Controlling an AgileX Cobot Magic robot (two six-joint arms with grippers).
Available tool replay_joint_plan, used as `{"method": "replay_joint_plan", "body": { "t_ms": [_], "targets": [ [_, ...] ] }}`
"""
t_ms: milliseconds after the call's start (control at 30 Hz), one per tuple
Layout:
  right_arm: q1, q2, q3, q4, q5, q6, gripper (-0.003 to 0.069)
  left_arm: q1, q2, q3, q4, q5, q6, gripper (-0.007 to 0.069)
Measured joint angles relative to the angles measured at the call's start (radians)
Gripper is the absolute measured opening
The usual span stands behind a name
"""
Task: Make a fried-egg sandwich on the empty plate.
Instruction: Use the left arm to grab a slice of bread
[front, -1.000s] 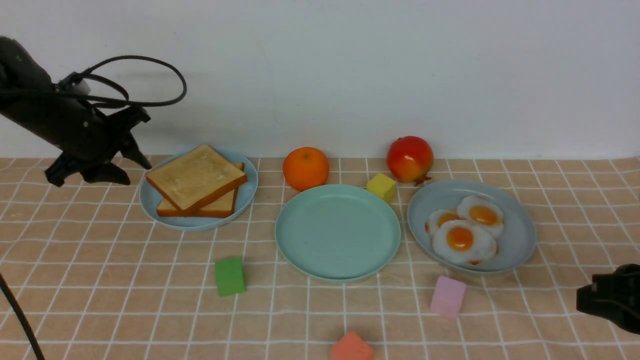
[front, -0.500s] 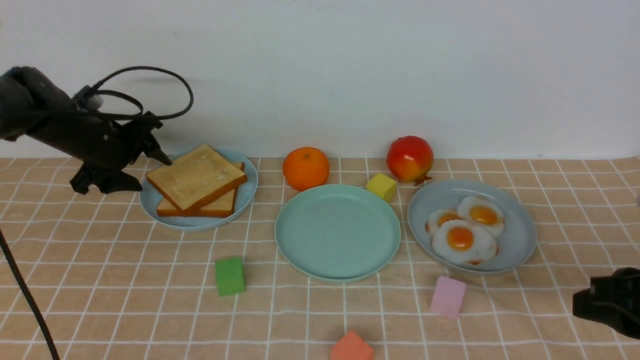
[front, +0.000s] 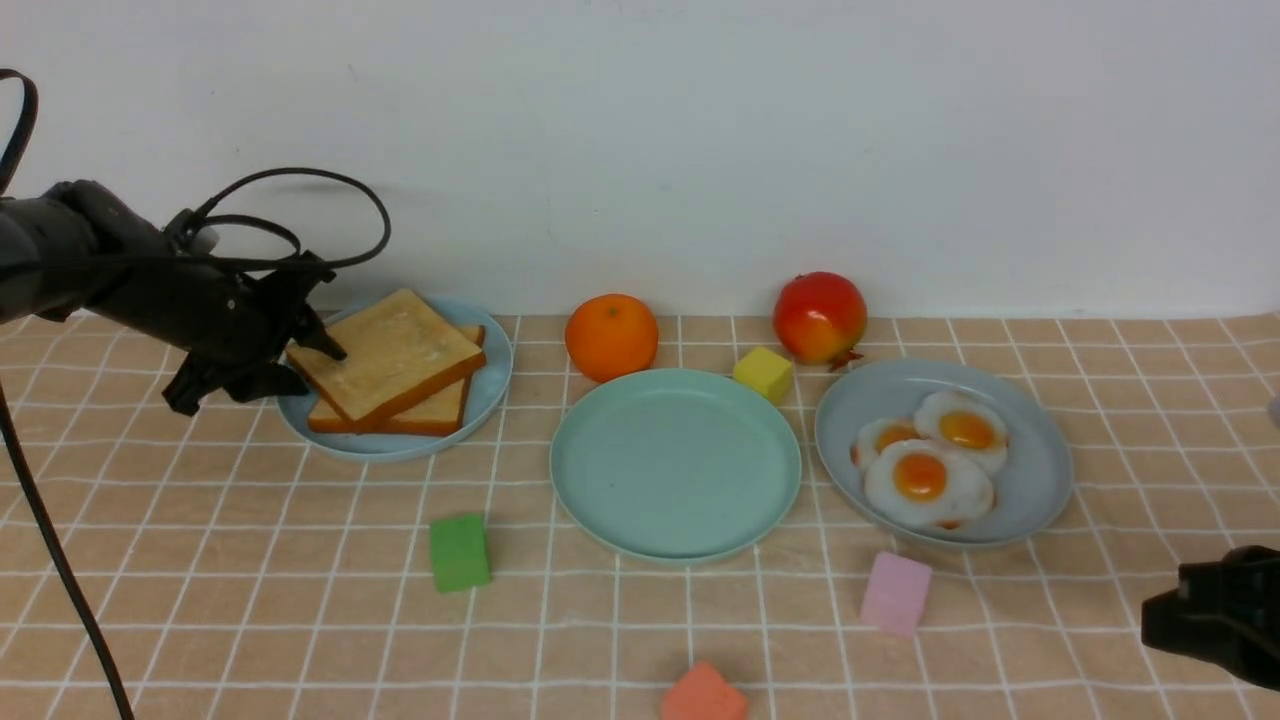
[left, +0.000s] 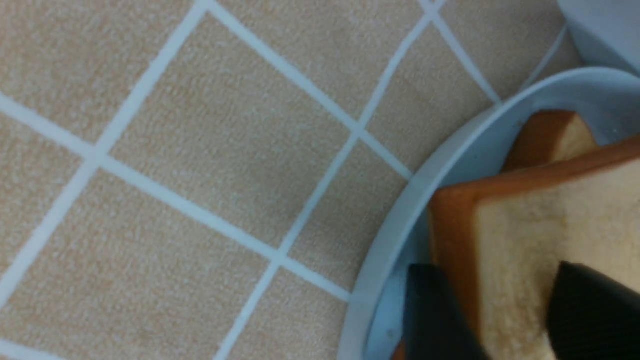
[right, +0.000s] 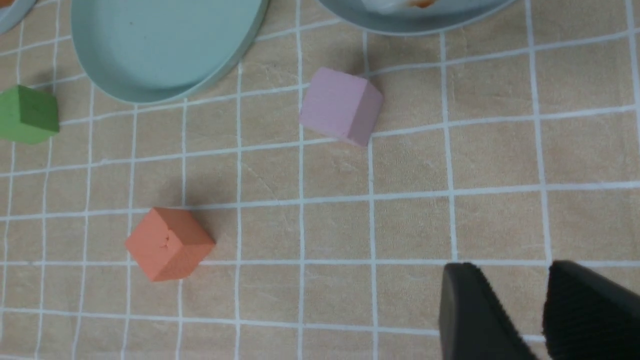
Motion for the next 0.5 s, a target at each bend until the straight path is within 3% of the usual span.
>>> {"method": "replay_joint_plan", "body": {
  "t_ms": [233,500],
  "targets": [
    [0.0,0.0,0.0,0.006,0.015,0.0,0.0241,0.0,-0.001,-0.003,-0.002,0.0,0.06,0.0034],
    [0.0,0.0,-0.001,0.006,0.019,0.0,0.0241,0.0,-0.085,-0.003,-0.021,0.041,0.185,0.0033]
  ]
}}
